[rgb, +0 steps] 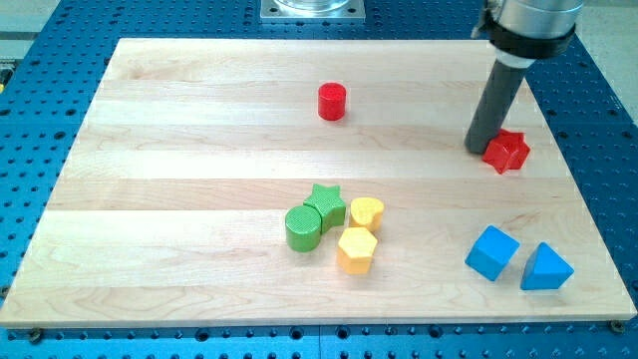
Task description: Push the red star towards the blue blocks
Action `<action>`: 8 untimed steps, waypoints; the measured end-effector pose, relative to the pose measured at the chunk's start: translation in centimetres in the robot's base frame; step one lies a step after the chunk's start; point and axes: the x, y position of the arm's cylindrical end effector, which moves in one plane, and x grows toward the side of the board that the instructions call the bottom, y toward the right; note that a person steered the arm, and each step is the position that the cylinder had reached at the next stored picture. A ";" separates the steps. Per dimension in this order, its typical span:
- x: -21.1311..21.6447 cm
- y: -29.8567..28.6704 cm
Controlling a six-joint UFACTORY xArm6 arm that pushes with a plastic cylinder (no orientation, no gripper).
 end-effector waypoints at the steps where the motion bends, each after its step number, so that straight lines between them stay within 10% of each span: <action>1: -3.0 0.7; 2: -6.6 1.8; 4: 2.2 2.4; 6: -2.4 6.4; 8: 7.4 2.7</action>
